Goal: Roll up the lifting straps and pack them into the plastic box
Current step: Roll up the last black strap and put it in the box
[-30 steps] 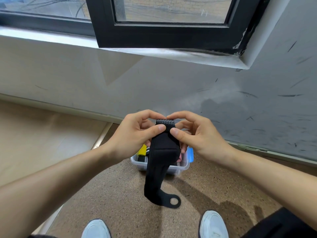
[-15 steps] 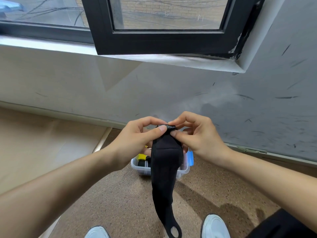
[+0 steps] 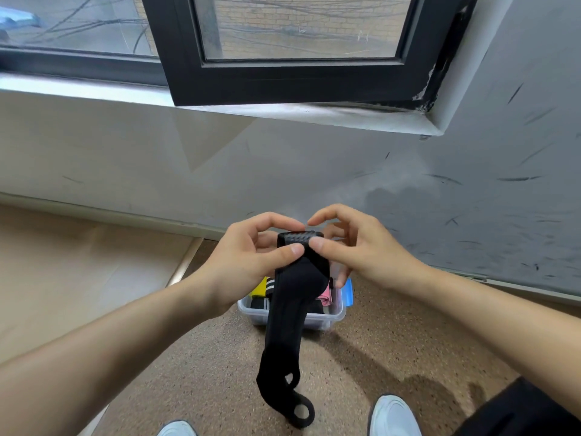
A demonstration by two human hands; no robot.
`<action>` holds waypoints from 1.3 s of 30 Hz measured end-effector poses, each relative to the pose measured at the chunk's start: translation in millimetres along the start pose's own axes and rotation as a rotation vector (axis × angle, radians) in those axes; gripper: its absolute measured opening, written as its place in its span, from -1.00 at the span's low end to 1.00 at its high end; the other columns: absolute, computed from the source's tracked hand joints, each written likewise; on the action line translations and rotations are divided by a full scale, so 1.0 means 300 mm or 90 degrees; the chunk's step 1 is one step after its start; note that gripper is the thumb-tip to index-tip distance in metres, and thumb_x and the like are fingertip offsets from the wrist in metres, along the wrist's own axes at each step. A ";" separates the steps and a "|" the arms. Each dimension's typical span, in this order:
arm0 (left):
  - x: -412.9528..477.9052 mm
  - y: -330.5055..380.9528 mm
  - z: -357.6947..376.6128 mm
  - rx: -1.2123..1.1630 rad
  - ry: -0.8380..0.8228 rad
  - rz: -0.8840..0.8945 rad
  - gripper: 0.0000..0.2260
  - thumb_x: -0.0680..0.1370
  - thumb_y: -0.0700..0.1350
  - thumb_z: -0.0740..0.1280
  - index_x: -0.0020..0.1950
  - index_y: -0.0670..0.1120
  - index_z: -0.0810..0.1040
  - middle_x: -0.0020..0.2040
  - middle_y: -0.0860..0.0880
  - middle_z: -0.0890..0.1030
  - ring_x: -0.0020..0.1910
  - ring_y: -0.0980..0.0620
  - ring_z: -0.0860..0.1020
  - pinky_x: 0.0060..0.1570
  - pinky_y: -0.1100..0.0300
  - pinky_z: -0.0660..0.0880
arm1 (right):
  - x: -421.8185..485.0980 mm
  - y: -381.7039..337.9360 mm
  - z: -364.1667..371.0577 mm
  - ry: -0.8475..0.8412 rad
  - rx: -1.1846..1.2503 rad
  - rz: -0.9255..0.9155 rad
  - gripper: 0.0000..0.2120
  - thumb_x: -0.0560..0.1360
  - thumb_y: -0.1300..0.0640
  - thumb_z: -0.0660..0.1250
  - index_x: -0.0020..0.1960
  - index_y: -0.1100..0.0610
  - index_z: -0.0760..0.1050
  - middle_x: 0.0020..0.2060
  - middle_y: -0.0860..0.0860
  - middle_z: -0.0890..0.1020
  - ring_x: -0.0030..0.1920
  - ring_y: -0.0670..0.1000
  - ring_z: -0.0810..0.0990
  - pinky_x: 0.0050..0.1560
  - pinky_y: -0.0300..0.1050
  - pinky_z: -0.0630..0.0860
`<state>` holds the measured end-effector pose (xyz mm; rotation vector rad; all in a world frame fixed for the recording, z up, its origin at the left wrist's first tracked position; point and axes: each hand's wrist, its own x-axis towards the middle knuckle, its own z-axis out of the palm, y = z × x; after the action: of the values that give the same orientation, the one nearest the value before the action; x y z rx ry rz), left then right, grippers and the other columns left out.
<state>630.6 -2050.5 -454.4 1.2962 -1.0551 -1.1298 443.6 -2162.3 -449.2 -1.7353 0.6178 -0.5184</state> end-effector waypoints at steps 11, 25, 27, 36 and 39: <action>0.031 0.023 -0.002 0.259 0.102 0.150 -0.76 0.50 -0.22 0.53 0.10 0.01 0.61 -0.09 0.04 0.67 -0.32 0.19 0.54 -0.18 0.20 0.52 | 0.042 -0.056 0.012 -0.032 0.112 0.085 -0.78 0.60 0.19 0.37 0.19 0.27 0.59 -0.10 0.19 0.63 -0.17 0.05 0.67 -0.39 -0.17 0.62; 0.055 0.033 -0.056 0.074 0.033 -0.151 -0.72 0.60 0.08 0.38 0.16 -0.08 0.64 0.10 -0.16 0.71 0.03 -0.04 0.73 -0.14 0.15 0.64 | 0.108 0.012 0.035 -0.013 0.129 0.041 -0.77 0.53 0.40 0.41 0.13 0.19 0.63 -0.11 0.16 0.69 -0.18 0.02 0.67 -0.28 -0.17 0.64; 0.062 0.032 -0.053 0.051 0.045 -0.145 -0.75 0.60 0.02 0.40 0.18 -0.10 0.63 0.09 -0.17 0.71 0.02 -0.05 0.73 -0.19 0.18 0.64 | 0.114 0.019 0.036 -0.013 0.129 0.020 -0.75 0.51 0.42 0.42 0.11 0.17 0.65 -0.11 0.16 0.69 -0.19 -0.01 0.66 -0.28 -0.16 0.63; 0.087 0.013 -0.056 0.064 0.068 -0.063 -0.77 0.55 -0.25 0.46 0.19 -0.08 0.58 -0.01 -0.11 0.75 -0.13 0.04 0.69 -0.29 0.25 0.55 | 0.130 0.033 0.021 -0.022 0.107 0.059 -0.62 0.49 0.34 0.48 0.24 0.06 0.57 0.03 0.27 0.63 -0.11 0.07 0.65 -0.26 -0.08 0.65; 0.087 0.007 -0.052 0.062 0.074 -0.004 -0.76 0.53 -0.32 0.47 0.15 -0.11 0.58 -0.05 -0.10 0.73 -0.17 0.05 0.69 -0.30 0.25 0.54 | 0.132 0.024 0.013 -0.038 0.145 0.099 -0.77 0.55 0.18 0.43 0.20 0.17 0.59 -0.03 0.17 0.67 -0.04 0.02 0.67 -0.16 -0.04 0.68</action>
<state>650.1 -2073.9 -453.8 1.4266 -1.0302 -1.0054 475.3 -2186.6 -456.2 -1.4696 0.6205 -0.4088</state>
